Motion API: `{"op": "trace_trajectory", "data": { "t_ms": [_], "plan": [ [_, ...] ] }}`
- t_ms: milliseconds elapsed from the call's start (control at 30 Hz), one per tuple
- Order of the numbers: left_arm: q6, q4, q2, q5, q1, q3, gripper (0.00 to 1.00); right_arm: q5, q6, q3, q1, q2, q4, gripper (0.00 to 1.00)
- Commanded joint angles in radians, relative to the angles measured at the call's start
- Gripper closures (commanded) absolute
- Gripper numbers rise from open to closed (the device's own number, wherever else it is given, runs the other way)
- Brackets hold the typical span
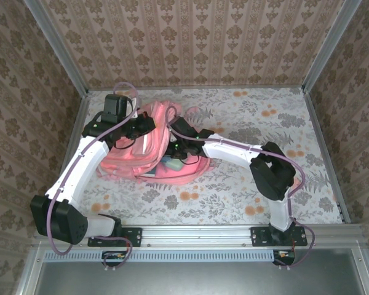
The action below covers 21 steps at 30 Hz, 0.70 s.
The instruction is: Pack the student bag
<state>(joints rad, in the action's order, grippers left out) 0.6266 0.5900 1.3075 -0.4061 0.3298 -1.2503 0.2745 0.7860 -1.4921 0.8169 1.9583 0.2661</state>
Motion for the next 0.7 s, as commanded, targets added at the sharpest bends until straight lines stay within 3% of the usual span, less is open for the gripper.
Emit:
{"op": "trace_trajectory", "data": {
  "t_ms": [0, 100, 667],
  "plan": [
    [0.02, -0.117, -0.048, -0.046, -0.009, -0.008, 1.0, 0.032, 0.016, -0.017, 0.006, 0.009, -0.004, 0.12],
    [0.015, -0.111, -0.05, -0.048, -0.012, -0.006, 1.0, 0.005, 0.002, 0.024, -0.007, -0.031, -0.002, 0.0],
    [-0.022, -0.107, -0.044, -0.077, -0.018, 0.033, 1.0, -0.275, -0.075, 0.258, -0.196, -0.408, 0.195, 0.01]
  ]
}}
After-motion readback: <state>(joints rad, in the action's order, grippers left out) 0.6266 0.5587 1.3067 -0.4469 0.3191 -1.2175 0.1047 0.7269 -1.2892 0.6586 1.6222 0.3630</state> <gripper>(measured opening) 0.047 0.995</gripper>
